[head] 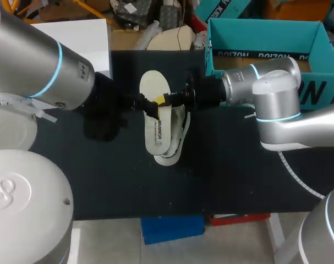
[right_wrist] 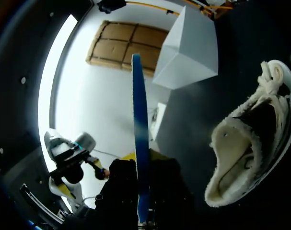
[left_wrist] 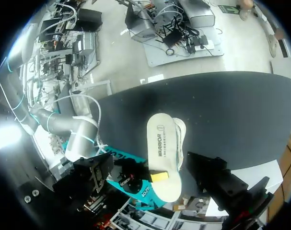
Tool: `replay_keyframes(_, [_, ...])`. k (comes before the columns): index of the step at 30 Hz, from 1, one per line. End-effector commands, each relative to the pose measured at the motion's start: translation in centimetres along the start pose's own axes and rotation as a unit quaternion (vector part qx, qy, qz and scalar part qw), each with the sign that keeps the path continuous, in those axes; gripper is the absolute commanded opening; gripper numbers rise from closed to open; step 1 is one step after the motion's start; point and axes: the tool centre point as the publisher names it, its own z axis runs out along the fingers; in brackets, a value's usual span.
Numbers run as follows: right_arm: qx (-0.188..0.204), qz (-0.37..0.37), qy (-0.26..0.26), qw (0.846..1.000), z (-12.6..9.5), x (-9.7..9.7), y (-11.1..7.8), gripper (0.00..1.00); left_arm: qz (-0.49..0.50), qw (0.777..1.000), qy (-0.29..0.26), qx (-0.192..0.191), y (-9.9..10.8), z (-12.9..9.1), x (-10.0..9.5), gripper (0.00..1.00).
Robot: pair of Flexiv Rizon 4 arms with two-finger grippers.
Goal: Take the shoe out of the shoebox, open the shoe tongue, remove and reinsert the insole, then place the shoe into the shoebox
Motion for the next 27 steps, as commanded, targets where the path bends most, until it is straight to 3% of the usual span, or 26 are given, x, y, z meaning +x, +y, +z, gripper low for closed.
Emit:
replay_keyframes(1, [0.001, 0.0, 0.0, 1.0, 0.1, -0.1, 0.1, 0.0, -0.003, 0.989, 0.15, 0.002, 0.9, 1.5, -0.6, 1.0])
replay_keyframes(8, [0.001, 0.0, 0.0, 1.0, 0.1, -0.1, 0.1, 0.0, -0.005, 0.981, 0.192, 0.002, 1.0, 2.4, -0.7, 1.0])
replay_keyframes(21, [0.001, 0.0, 0.0, 1.0, 0.1, -0.1, 0.1, 0.0, -0.005, 0.981, 0.192, 0.002, 1.0, 2.4, -0.7, 1.0])
replay_keyframes(25, [0.001, 0.0, 0.0, 1.0, 0.1, -0.1, 0.1, 0.0, -0.036, 0.967, 0.251, -0.01, 0.7, 3.8, -1.1, 1.0])
replay_keyframes(27, [0.001, 0.0, 0.0, 1.0, 0.1, -0.1, 0.1, 0.0, -0.038, 0.968, 0.247, -0.008, 0.5, 4.1, -1.3, 1.0])
